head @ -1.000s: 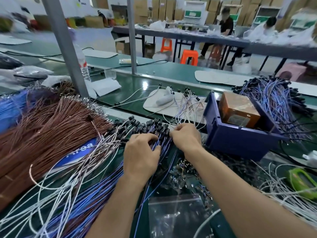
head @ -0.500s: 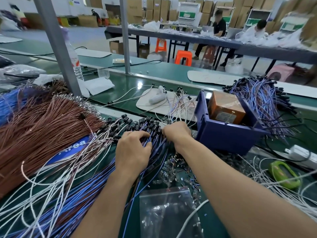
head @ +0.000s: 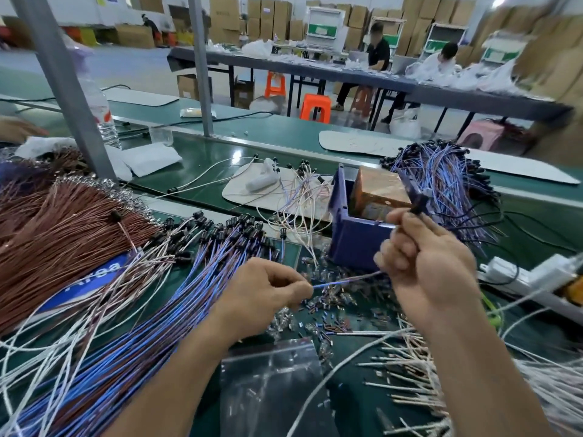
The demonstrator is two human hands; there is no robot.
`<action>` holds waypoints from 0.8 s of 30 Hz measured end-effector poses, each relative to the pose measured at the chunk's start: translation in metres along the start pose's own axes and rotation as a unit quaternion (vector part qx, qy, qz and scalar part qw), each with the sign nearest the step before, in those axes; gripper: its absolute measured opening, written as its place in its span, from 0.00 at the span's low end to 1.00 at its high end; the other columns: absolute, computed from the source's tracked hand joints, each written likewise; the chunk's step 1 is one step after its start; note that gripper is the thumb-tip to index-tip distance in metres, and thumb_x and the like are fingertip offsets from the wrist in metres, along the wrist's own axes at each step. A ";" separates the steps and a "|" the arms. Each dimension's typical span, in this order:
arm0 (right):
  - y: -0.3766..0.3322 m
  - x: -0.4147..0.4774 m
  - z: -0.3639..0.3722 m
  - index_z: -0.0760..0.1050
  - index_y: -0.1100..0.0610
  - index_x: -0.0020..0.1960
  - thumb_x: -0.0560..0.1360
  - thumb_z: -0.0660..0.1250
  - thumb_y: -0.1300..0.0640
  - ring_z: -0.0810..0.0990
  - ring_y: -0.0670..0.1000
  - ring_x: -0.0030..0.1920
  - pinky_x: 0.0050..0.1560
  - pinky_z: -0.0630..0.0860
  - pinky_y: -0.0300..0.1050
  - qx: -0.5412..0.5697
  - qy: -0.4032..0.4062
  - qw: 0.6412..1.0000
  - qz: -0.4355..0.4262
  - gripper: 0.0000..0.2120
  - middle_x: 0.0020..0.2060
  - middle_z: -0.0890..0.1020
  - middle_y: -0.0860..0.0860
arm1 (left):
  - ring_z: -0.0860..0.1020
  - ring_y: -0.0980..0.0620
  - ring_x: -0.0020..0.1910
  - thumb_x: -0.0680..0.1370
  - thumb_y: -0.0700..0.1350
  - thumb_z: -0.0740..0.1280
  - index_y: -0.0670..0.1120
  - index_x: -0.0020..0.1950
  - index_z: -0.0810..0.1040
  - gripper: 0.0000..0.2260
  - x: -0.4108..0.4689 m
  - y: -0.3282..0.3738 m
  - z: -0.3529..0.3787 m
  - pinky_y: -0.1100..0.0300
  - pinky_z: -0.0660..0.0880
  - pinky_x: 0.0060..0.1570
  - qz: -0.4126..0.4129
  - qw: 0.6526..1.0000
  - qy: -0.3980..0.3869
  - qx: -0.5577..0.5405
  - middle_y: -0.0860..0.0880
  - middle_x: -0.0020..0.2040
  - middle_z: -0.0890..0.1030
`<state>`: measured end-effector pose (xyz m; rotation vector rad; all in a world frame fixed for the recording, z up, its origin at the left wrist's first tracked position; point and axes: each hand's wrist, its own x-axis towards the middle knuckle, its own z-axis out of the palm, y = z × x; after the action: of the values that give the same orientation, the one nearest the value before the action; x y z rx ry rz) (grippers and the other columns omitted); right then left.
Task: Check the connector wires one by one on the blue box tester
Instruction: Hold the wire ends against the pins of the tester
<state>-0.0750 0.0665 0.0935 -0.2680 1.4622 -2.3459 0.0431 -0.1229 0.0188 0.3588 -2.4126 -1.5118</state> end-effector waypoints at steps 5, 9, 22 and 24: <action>-0.015 -0.008 -0.061 0.83 0.53 0.38 0.82 0.63 0.62 0.64 0.50 0.26 0.27 0.60 0.42 -0.278 0.084 0.952 -0.095 0.18 0.26 0.69 0.53 | 0.78 0.69 0.35 0.74 0.52 0.77 0.61 0.44 0.88 0.03 -0.003 -0.001 0.005 0.73 0.71 0.34 0.007 0.968 0.130 0.216 0.70 0.29 0.78; -0.012 -0.020 -0.063 0.86 0.46 0.46 0.78 0.69 0.61 0.72 0.46 0.27 0.30 0.67 0.40 -0.474 -0.098 0.874 -0.041 0.12 0.33 0.84 0.48 | 0.83 0.66 0.39 0.72 0.46 0.79 0.63 0.44 0.88 0.10 -0.008 0.012 0.015 0.72 0.77 0.42 0.034 0.995 0.060 0.076 0.65 0.39 0.86; 0.070 -0.027 -0.033 0.84 0.50 0.38 0.70 0.72 0.54 0.76 0.52 0.32 0.36 0.71 0.45 -0.351 -0.116 0.920 0.132 0.03 0.32 0.85 0.54 | 0.83 0.61 0.33 0.70 0.43 0.81 0.64 0.44 0.87 0.14 -0.006 0.016 0.039 0.68 0.78 0.36 -0.034 0.998 0.046 0.005 0.56 0.35 0.86; 0.074 -0.024 -0.034 0.83 0.52 0.35 0.75 0.72 0.60 0.74 0.51 0.30 0.35 0.69 0.44 -0.300 -0.099 0.939 0.134 0.11 0.29 0.82 0.54 | 0.80 0.59 0.30 0.73 0.38 0.78 0.58 0.43 0.89 0.13 -0.002 0.014 0.036 0.69 0.75 0.32 -0.059 0.994 0.051 -0.078 0.50 0.33 0.86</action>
<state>-0.0497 0.0748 0.0123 -0.4125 1.9346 -1.5659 0.0311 -0.0865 0.0166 0.5400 -2.2142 -1.6767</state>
